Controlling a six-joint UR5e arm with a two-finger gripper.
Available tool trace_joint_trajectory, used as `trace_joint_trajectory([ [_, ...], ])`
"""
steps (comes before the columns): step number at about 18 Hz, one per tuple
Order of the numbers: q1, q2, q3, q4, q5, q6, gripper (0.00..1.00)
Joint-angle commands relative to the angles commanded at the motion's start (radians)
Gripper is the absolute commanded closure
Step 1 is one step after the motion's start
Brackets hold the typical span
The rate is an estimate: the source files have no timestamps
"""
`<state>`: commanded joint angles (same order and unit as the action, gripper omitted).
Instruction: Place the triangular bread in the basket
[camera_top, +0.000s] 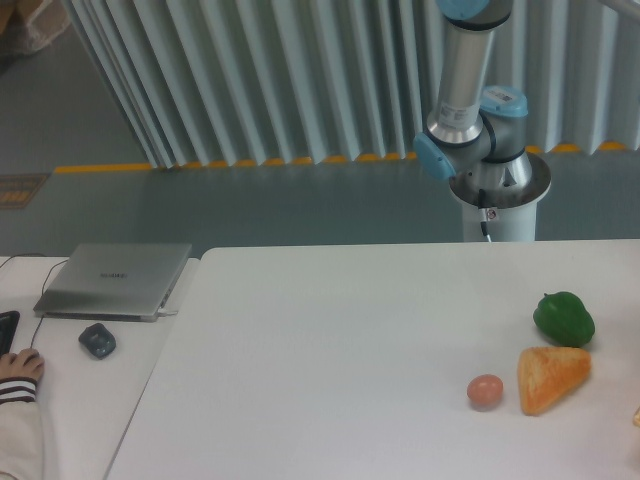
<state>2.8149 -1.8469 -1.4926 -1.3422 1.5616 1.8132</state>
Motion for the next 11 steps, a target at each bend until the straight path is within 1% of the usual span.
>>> trace_joint_trajectory([
  [4, -0.002, 0.0, -0.012, 0.002, -0.003, -0.002, 0.0],
  [11, -0.002, 0.002, -0.011, 0.003, -0.006, -0.005, 0.0],
])
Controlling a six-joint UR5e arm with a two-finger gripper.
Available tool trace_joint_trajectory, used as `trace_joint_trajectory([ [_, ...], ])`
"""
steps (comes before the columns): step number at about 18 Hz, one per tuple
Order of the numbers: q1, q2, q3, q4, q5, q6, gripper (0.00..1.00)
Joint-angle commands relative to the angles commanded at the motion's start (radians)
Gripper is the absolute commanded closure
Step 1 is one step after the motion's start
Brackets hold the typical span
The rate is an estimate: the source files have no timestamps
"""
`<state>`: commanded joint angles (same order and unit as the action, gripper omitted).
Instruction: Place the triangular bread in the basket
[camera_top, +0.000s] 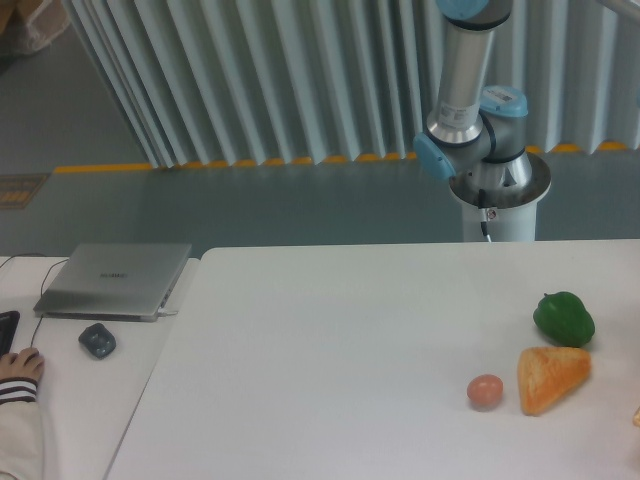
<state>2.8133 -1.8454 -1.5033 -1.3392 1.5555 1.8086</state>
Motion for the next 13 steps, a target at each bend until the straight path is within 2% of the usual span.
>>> trace_joint_trajectory([
  [13, -0.043, 0.017, -0.002, 0.015, -0.011, -0.009, 0.0],
])
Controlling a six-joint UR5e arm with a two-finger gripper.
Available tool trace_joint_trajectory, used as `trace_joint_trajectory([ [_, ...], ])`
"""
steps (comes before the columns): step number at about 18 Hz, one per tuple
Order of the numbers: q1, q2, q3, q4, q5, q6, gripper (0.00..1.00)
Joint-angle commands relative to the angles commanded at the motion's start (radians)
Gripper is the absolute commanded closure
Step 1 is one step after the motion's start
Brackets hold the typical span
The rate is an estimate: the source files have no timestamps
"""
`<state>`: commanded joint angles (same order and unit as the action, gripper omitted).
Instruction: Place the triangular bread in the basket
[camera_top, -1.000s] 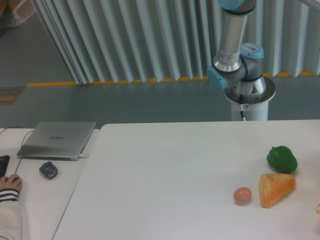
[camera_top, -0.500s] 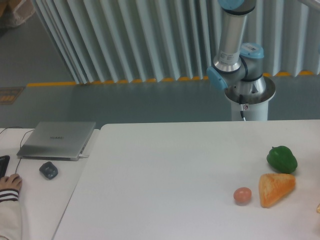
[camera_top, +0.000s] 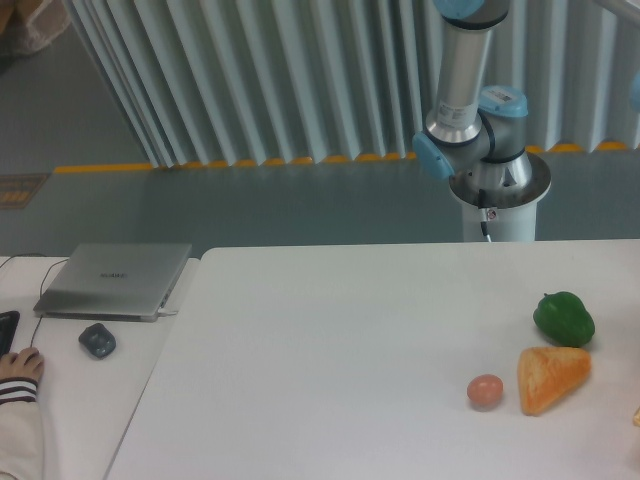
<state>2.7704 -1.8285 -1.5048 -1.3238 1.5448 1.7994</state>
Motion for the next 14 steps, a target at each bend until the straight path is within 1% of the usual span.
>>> trace_joint_trajectory([
  [3, -0.032, 0.017, -0.015, 0.002, -0.021, -0.1, 0.0],
  [5, -0.052, 0.018, -0.017, 0.006, -0.046, -0.115, 0.0],
  [7, -0.063, 0.043, -0.02, 0.002, -0.052, -0.138, 0.0],
  [8, -0.074, 0.052, -0.024, 0.0, -0.066, -0.176, 0.0],
  [11, -0.116, 0.054, -0.028, 0.003, -0.074, -0.248, 0.0],
  [14, -0.143, 0.051, -0.032, 0.006, -0.066, -0.27, 0.0],
])
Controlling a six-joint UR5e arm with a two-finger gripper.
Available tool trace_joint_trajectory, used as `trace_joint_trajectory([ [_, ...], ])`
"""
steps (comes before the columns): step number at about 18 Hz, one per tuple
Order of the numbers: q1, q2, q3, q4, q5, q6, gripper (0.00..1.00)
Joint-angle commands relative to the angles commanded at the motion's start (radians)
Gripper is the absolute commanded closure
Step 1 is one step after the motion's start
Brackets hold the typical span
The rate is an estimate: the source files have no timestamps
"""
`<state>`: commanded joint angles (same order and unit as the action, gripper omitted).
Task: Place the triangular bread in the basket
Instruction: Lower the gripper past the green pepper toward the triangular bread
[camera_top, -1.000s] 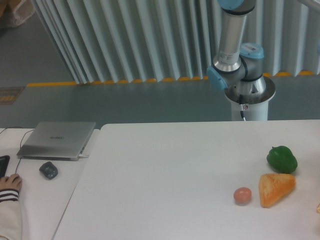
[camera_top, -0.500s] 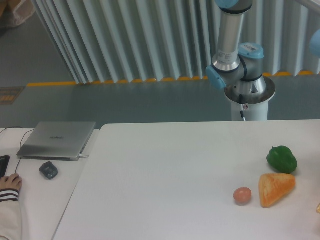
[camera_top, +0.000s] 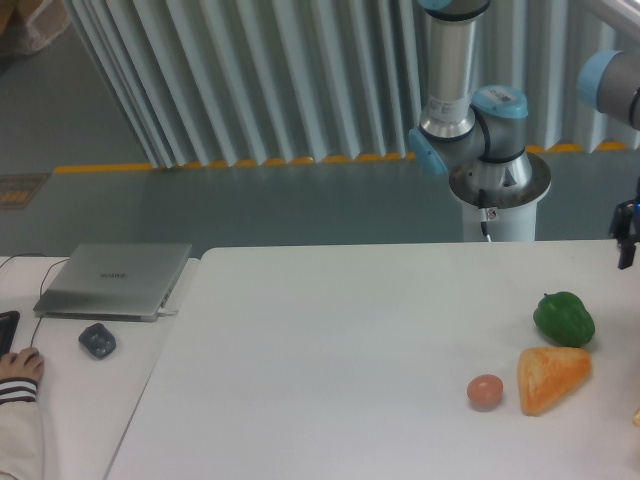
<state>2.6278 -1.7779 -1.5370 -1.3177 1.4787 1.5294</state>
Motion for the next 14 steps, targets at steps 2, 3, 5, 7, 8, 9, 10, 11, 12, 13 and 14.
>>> trace_joint_trajectory([
  [2, -0.006, 0.0, -0.021, 0.006, -0.001, -0.032, 0.0],
  [3, -0.029, -0.006, -0.028, 0.021, 0.0, -0.087, 0.0],
  [5, -0.067, -0.026, -0.031, 0.058, 0.026, -0.158, 0.0],
  [7, -0.106, -0.044, -0.032, 0.06, 0.054, -0.204, 0.0],
  [8, -0.12, -0.052, -0.031, 0.063, 0.054, -0.268, 0.0],
  [9, -0.14, -0.055, -0.032, 0.081, 0.052, -0.326, 0.0],
  [10, -0.161, -0.064, -0.031, 0.11, 0.055, -0.372, 0.0],
  [11, -0.179, -0.071, -0.032, 0.132, 0.057, -0.411, 0.0],
  [12, -0.192, -0.072, -0.032, 0.138, 0.06, -0.454, 0.0],
  [13, -0.204, -0.077, -0.032, 0.14, 0.075, -0.503, 0.0],
  [14, -0.218, -0.086, -0.035, 0.14, 0.106, -0.553, 0.0],
])
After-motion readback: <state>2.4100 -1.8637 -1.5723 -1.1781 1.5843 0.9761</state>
